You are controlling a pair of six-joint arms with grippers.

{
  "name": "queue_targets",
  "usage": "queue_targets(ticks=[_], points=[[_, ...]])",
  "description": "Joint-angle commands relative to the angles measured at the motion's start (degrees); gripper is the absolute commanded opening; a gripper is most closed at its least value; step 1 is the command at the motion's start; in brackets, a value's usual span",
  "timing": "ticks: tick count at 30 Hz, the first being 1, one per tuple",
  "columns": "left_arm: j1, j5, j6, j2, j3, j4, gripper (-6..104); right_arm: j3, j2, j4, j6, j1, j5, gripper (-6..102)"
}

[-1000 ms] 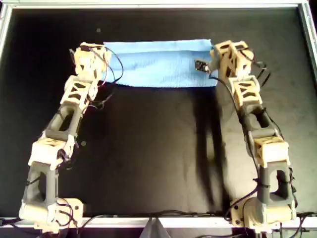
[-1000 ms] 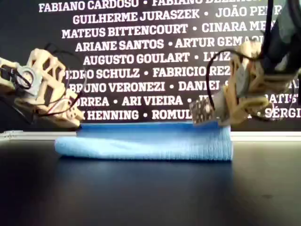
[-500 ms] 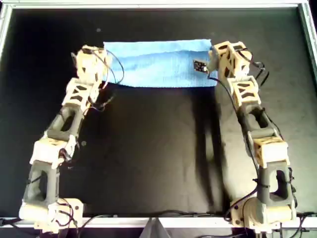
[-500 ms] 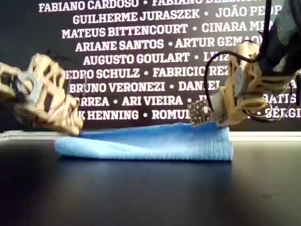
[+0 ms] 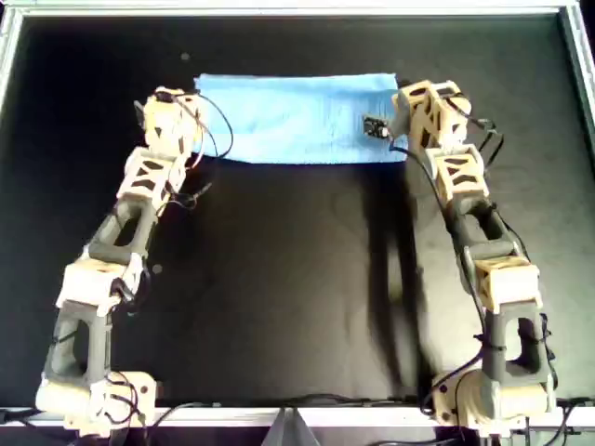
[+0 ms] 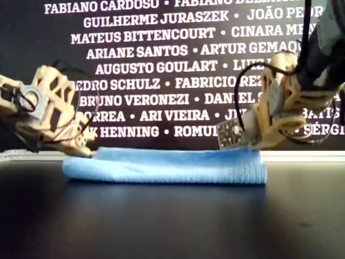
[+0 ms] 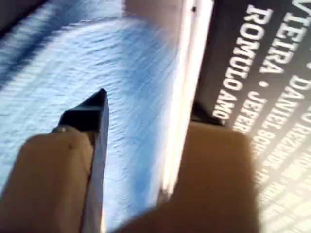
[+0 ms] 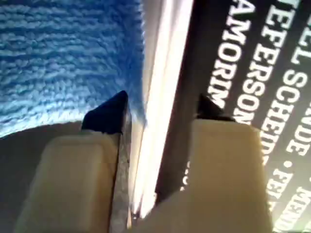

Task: Fold a cloth

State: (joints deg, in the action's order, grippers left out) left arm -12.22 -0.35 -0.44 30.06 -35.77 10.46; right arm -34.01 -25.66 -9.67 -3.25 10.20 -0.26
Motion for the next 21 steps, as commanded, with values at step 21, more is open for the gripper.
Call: queue_targets(ticks=[21], points=[[2.81,-0.44,-0.79,60.29,-29.36,40.25,92,-52.82,-76.03,-22.06,-0.35,-1.41,-0.62,69]])
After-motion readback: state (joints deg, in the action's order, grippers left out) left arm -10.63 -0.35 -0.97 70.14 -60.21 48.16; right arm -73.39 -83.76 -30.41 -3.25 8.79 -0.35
